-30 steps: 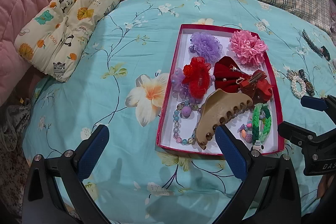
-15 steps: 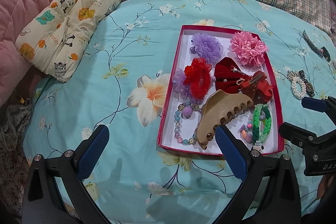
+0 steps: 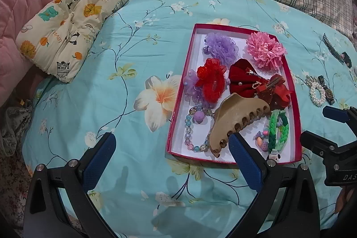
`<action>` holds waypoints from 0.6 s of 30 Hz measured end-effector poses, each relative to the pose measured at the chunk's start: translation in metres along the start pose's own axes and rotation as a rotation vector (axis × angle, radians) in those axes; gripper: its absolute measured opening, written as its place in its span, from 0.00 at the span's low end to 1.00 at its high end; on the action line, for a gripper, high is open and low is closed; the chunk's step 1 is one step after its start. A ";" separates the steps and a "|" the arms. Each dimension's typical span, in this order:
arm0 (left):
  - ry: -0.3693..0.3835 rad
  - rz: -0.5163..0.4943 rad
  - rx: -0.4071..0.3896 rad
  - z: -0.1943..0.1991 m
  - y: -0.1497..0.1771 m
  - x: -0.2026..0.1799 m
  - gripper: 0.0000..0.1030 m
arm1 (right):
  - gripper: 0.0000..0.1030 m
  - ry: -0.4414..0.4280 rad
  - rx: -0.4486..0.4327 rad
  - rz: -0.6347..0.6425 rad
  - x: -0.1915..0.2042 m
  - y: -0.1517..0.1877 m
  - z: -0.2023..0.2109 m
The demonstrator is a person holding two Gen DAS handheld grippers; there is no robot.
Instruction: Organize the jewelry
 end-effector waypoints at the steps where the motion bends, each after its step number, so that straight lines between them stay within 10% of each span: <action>1: -0.002 0.000 0.000 0.000 0.000 0.000 0.99 | 0.98 0.001 -0.001 -0.001 0.000 0.000 0.000; 18: 0.003 0.003 -0.002 0.003 0.005 -0.003 0.99 | 0.98 0.011 -0.011 -0.016 -0.002 0.007 0.002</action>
Point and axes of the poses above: each gripper's, at about its wrist camera, not at the fingertips, and z roughly against the way its jaws point, x to its left, y to its underside, the point moved 4 cm from there along -z, roughly the way its jaws point, and after that the axes turned 3 degrees about -z, right-handed, at the moved point
